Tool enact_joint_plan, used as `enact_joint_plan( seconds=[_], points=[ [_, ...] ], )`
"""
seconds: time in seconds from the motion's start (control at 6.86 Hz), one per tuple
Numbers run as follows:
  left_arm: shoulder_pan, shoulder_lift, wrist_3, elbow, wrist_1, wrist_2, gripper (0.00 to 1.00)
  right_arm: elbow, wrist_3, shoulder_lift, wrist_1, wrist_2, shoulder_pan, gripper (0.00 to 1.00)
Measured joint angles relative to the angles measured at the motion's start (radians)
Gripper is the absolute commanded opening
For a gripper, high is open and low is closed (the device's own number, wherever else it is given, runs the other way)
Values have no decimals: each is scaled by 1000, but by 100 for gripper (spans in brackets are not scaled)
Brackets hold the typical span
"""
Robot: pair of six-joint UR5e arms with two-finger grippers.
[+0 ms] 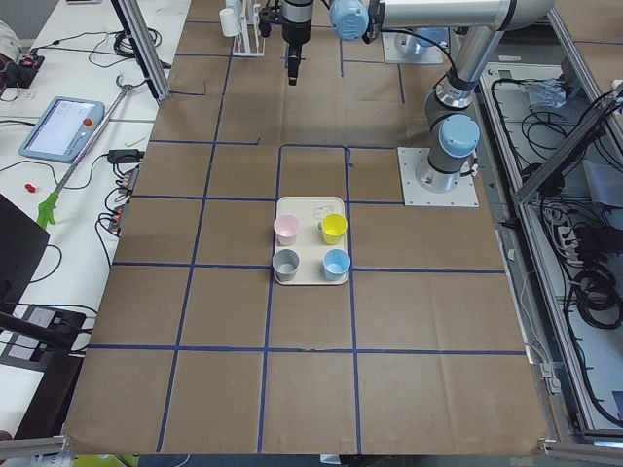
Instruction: Transfer IKEA cup to right arm and place on rack
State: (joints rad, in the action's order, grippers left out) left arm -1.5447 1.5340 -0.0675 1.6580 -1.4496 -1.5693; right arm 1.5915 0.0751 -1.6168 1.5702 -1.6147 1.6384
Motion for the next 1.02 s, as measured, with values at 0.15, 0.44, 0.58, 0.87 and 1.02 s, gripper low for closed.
enact_joint_plan(
  seconds=[0.15,0.44,0.58,0.87,1.02],
  points=[
    [0,0,0,0,0,0,100,-1,-3,-14,2,6,-12,100],
    [0,-1,0,1,1,0,100,-16,-9,-12,-2,78,-43,100],
    [0,-1,-1,2,0,0,100,-16,-11,-12,-10,95,-49,100],
    [0,-2,-1,4,0,0,100,-13,-22,-17,-14,104,-50,100],
    [0,-3,-2,5,1,0,100,-9,-30,-23,-15,104,-47,100]
  ],
)
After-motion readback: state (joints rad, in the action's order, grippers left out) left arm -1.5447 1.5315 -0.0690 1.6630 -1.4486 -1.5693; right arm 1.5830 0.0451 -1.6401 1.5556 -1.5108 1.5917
